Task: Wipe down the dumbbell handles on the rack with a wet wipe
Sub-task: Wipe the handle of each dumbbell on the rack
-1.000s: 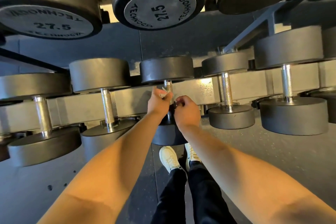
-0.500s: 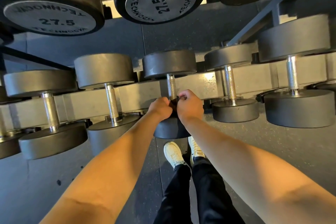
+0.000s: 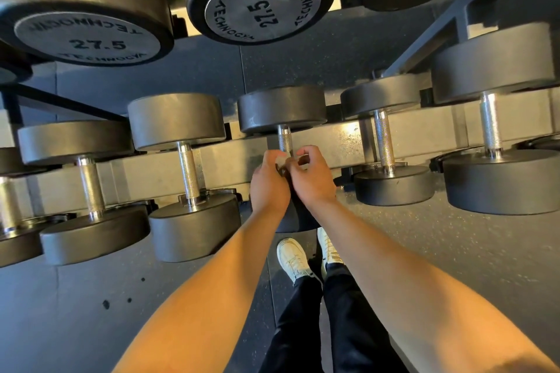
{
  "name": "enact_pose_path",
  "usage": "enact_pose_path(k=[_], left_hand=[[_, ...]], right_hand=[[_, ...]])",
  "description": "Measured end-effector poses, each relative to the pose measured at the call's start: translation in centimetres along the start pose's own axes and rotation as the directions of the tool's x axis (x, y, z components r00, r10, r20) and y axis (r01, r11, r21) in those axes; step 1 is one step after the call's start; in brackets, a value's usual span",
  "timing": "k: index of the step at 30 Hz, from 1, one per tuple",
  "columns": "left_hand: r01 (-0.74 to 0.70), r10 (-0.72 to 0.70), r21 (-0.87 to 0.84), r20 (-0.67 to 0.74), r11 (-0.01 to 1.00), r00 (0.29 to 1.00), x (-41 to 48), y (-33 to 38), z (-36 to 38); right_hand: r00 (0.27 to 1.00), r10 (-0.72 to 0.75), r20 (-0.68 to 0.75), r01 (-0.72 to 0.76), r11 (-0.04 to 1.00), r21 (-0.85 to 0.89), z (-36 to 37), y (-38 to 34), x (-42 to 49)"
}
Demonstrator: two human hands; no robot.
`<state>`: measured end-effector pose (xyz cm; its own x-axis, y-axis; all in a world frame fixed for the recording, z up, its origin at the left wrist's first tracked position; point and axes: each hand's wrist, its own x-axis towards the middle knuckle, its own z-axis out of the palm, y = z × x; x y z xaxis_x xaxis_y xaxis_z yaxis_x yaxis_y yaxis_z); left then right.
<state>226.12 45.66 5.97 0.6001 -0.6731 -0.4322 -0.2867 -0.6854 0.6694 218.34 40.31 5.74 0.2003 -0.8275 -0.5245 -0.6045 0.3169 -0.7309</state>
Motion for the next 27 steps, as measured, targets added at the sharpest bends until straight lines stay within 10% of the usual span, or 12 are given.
enact_pose_path(k=[5,12,27], left_hand=[[-0.057,0.057,0.015,0.027,0.998,0.998,-0.6,-0.2,0.2],[0.115,-0.117,0.086,0.027,0.990,0.993,0.3,-0.4,0.2],[0.156,-0.165,0.093,0.101,0.983,0.981,0.6,0.2,-0.4]], right_hand=[[0.989,0.004,0.147,-0.021,0.993,0.118,0.1,-1.3,1.5],[0.955,0.253,-0.152,-0.196,0.929,0.315,0.3,-0.8,4.3],[0.938,0.346,-0.013,-0.345,0.937,0.046,2.2,-1.6,6.4]])
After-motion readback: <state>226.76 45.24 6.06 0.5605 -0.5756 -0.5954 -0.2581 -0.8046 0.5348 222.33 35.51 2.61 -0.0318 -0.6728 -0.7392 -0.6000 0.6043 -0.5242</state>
